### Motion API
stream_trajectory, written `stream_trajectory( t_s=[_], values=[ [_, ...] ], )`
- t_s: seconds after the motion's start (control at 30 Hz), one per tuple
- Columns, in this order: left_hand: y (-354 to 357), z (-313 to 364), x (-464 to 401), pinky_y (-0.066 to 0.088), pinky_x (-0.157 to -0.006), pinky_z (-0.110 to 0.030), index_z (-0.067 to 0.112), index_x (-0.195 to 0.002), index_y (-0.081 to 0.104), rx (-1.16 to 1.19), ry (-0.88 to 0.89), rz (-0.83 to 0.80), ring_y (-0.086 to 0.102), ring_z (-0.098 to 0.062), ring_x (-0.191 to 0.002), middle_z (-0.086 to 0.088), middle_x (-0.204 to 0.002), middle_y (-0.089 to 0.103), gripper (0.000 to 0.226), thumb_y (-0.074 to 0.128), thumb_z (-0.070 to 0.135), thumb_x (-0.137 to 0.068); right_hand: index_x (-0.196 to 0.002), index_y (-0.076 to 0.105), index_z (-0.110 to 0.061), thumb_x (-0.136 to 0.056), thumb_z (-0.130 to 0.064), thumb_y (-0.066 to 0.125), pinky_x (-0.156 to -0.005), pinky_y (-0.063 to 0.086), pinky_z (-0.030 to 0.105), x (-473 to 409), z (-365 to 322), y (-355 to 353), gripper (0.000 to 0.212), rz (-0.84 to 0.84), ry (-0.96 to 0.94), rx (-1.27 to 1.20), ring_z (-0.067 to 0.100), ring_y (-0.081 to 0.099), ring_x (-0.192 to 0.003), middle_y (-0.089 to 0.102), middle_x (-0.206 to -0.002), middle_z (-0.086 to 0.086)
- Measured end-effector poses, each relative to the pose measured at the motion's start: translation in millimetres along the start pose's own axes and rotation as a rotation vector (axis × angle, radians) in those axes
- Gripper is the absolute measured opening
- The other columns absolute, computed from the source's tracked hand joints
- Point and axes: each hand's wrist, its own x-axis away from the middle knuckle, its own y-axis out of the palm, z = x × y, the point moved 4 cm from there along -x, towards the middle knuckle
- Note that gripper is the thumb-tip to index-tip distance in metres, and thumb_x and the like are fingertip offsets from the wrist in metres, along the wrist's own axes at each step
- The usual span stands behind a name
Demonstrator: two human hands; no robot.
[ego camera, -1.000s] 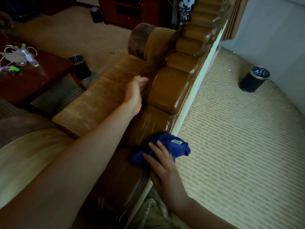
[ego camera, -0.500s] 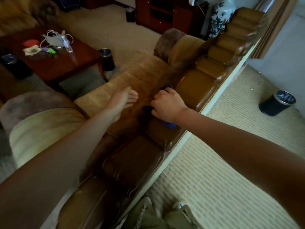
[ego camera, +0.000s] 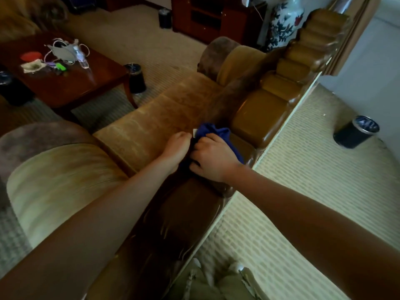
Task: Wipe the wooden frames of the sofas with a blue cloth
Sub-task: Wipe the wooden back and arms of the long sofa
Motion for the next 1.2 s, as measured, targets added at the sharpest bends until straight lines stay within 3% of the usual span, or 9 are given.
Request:
stream_trajectory(
  t_s=[0.13, 0.3, 0.4, 0.53, 0.63, 0.8, 0.97, 1.1, 1.2],
  values=[
    [-9, -2, -4, 0.045, -0.100, -0.046, 0.012, -0.120, 0.058, 0.026, -0.027, 0.071, 0.055, -0.028, -0.113, -0.011, -0.124, 0.058, 0.032, 0.039, 0.025, -0.099, -0.118, 0.057, -0.017, -0.097, -0.042, 0.035, -0.098, 0.032, 0.041, -33, 2, -11, 0.039, -0.334, 0.097, 0.072, 0.025, 0.052, -0.115, 0.058, -0.123, 0.005],
    [-23, -3, 3, 0.046, -0.092, -0.034, 0.013, -0.100, 0.059, 0.009, 0.020, 0.030, 0.058, -0.019, -0.101, -0.007, -0.107, 0.061, 0.028, 0.033, 0.024, -0.102, -0.129, 0.052, -0.014, -0.095, -0.047, 0.034, -0.110, 0.019, 0.047, -47, 67, -34, 0.051, -0.395, 0.268, 0.292, 0.025, 0.043, -0.129, 0.051, -0.137, 0.008],
    [-27, -5, 9, 0.048, -0.090, -0.033, 0.013, -0.097, 0.060, 0.007, 0.043, 0.025, 0.061, -0.019, -0.100, -0.007, -0.105, 0.064, 0.031, 0.032, 0.025, -0.102, -0.130, 0.052, -0.014, -0.094, -0.046, 0.036, -0.105, 0.028, 0.043, -51, 60, -33, 0.051, -0.388, 0.316, 0.297, 0.026, 0.045, -0.127, 0.050, -0.138, 0.008],
    [-27, -10, 8, 0.044, -0.086, -0.035, 0.015, -0.093, 0.060, -0.011, 0.014, 0.000, 0.058, -0.021, -0.101, -0.008, -0.110, 0.062, 0.029, 0.033, 0.024, -0.101, -0.113, 0.059, -0.018, -0.096, -0.044, 0.036, -0.082, 0.038, 0.035, -28, -20, -6, 0.038, -0.334, 0.140, 0.029, 0.024, 0.056, -0.110, 0.062, -0.113, 0.003],
    [-30, -13, 4, 0.040, -0.085, -0.035, 0.013, -0.095, 0.061, 0.006, -0.031, 0.023, 0.056, -0.019, -0.099, -0.006, -0.108, 0.062, 0.033, 0.031, 0.025, -0.101, -0.079, 0.051, -0.022, -0.097, -0.044, 0.036, -0.074, 0.031, 0.034, -21, -44, -6, 0.032, -0.387, 0.056, -0.203, 0.019, 0.053, -0.082, 0.049, -0.074, -0.007],
    [-36, -18, 2, 0.045, -0.085, -0.031, 0.009, -0.106, 0.060, 0.058, 0.000, 0.004, 0.059, -0.021, -0.103, -0.009, -0.110, 0.063, 0.032, 0.031, 0.022, -0.102, -0.118, 0.059, -0.015, -0.092, -0.044, 0.043, -0.097, 0.033, 0.038, -39, 34, -27, 0.042, -0.351, 0.196, 0.229, 0.025, 0.053, -0.117, 0.059, -0.125, 0.007],
    [-42, -24, -3, 0.047, -0.084, -0.029, 0.007, -0.105, 0.060, 0.087, 0.003, 0.019, 0.060, -0.023, -0.106, -0.012, -0.110, 0.063, 0.033, 0.031, 0.023, -0.102, -0.122, 0.057, -0.015, -0.095, -0.039, 0.041, -0.106, 0.025, 0.043, -50, 75, -43, 0.039, -0.308, 0.431, 0.374, 0.028, 0.048, -0.121, 0.054, -0.131, 0.009],
    [-31, -19, -7, 0.044, -0.089, -0.033, 0.010, -0.111, 0.060, 0.059, -0.015, 0.021, 0.056, -0.021, -0.106, -0.006, -0.112, 0.061, 0.031, 0.034, 0.021, -0.099, -0.082, 0.056, -0.019, -0.095, -0.044, 0.039, -0.092, 0.034, 0.039, -36, 0, -5, 0.033, -0.329, 0.311, 0.043, 0.023, 0.057, -0.101, 0.063, -0.096, 0.001],
    [-26, -11, -9, 0.036, -0.093, -0.036, 0.012, -0.105, 0.063, 0.019, -0.034, 0.015, 0.052, -0.020, -0.109, -0.003, -0.111, 0.060, 0.030, 0.035, 0.023, -0.099, -0.068, 0.047, -0.021, -0.095, -0.046, 0.038, -0.096, 0.036, 0.043, -28, -30, 5, 0.038, -0.429, 0.170, -0.149, 0.019, 0.053, -0.079, 0.051, -0.071, -0.003]
  ],
)
